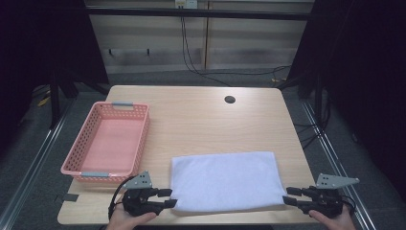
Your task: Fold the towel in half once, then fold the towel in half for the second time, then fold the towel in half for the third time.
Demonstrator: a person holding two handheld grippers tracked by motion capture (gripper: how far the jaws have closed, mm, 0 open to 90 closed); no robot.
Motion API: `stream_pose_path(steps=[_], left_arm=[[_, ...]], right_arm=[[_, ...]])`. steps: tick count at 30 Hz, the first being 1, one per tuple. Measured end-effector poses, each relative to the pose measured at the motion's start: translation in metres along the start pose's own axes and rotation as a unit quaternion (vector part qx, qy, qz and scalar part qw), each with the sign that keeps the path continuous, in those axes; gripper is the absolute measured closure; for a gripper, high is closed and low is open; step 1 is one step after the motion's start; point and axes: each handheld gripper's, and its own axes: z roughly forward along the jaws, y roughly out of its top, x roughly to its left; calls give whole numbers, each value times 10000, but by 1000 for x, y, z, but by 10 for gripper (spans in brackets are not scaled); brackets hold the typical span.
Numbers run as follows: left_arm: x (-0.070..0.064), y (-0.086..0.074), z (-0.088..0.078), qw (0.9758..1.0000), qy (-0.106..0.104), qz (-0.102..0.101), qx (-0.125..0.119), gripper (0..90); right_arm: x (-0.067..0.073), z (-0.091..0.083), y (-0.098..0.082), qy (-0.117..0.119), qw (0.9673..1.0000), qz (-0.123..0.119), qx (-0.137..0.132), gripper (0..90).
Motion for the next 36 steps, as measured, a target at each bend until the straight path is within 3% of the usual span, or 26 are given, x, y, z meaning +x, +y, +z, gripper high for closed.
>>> stream_pose_path(steps=[4,6,7,11,14,16,17,20,25,28,30,36], left_arm=[[16,17,11,9999,101,-109,-29,630],[26,23,21,9997,147,-190,57,664],[30,25,25,9994,289,-153,95,682],[48,29,40,9979,556,-246,238,684],[57,29,45,9966,770,-267,109,690],[61,28,53,9955,854,-242,330,705],[63,27,56,9951,854,-210,444,706],[67,26,57,9957,775,-302,420,722],[63,27,60,9942,962,-59,486,747],[67,28,61,9951,865,-162,453,756],[68,29,65,9953,858,-174,406,764],[68,37,80,9963,774,-169,347,765]], right_arm=[[3,7,12,-181,9996,40,-228,553],[6,16,17,-84,9998,88,-149,561],[9,20,20,-139,9998,64,-123,561],[22,48,29,128,9999,-5,98,558],[28,68,36,202,9995,9,240,532],[29,82,41,187,9993,115,316,525],[30,86,42,173,9993,96,331,523],[34,104,50,303,9987,-32,420,508],[50,138,61,436,9961,-298,707,487],[60,153,62,355,9939,-487,927,471],[61,156,60,267,9932,-552,993,471],[50,145,55,221,9941,-389,989,500]])
